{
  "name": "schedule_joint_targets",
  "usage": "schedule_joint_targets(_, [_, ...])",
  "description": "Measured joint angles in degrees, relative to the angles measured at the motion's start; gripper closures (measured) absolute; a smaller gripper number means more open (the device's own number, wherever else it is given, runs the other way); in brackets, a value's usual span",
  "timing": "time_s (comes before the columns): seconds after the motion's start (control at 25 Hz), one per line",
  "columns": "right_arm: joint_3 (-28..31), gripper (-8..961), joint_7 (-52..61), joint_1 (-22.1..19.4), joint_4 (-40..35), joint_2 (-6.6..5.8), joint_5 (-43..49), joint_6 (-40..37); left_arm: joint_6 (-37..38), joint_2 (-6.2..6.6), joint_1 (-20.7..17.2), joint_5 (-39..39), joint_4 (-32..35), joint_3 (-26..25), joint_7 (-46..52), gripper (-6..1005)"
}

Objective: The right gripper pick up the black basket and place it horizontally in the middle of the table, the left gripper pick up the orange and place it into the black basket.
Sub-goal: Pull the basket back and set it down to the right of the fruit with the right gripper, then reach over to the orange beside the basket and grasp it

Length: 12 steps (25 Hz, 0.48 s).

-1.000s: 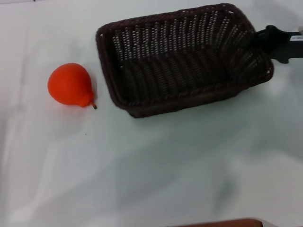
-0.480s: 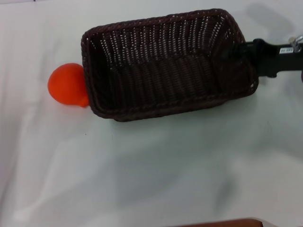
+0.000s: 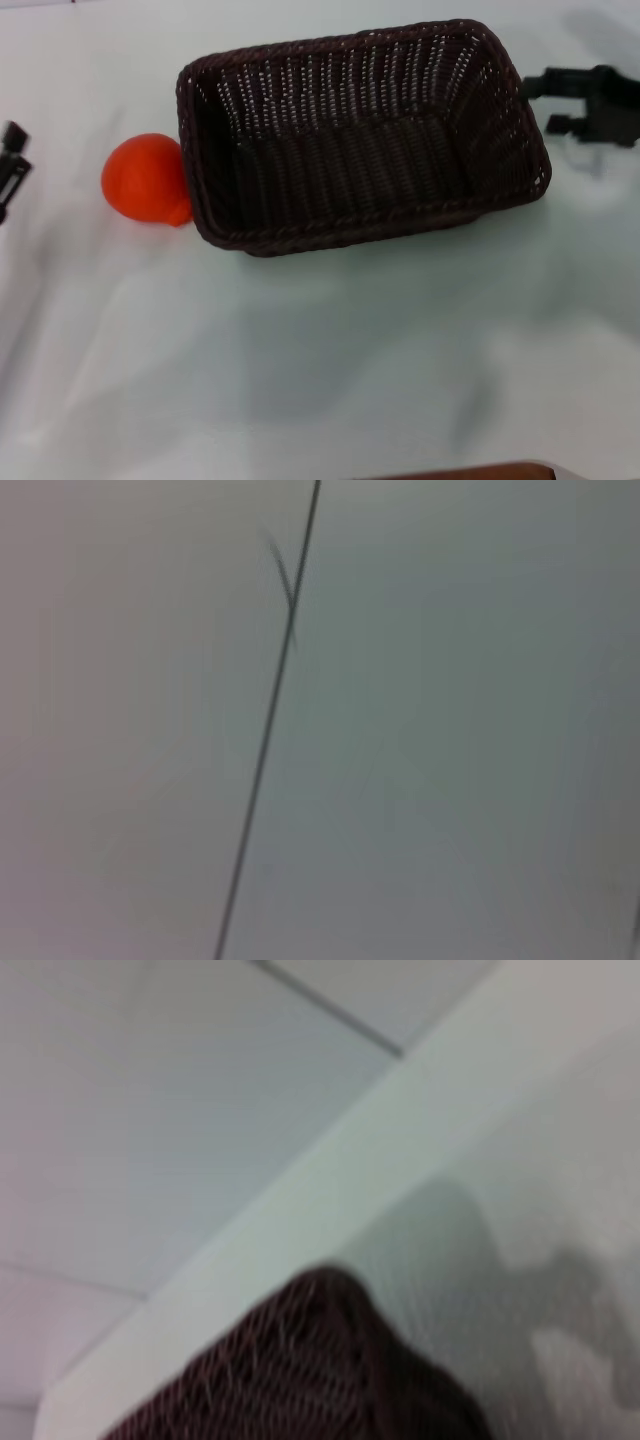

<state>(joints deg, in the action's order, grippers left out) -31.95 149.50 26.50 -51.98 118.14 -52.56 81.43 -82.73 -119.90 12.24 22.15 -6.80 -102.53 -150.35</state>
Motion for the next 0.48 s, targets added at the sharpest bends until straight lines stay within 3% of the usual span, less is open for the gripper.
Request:
schedule_joint_targets(0.16, [4.93, 135, -4.76, -0.78, 1.64, -1.27, -2.14, 0.64, 7.6, 1.68, 2.79, 0.01, -0.08, 6.6, 6.86, 131])
schedule_joint_targets(0.32, [7.26, 134, -10.07, -1.61, 4.19, -2.42, -6.4, 1.75, 10.49, 2.26, 5.45, 0.01, -0.09, 12.85, 8.94, 150])
schedule_joint_targets(0.48, [9.52, 135, -12.72, -2.33, 4.12, -2.52, -8.52, 2.35, 14.26, 2.87, 8.02, 0.01, -0.09, 18.9, 10.44, 168])
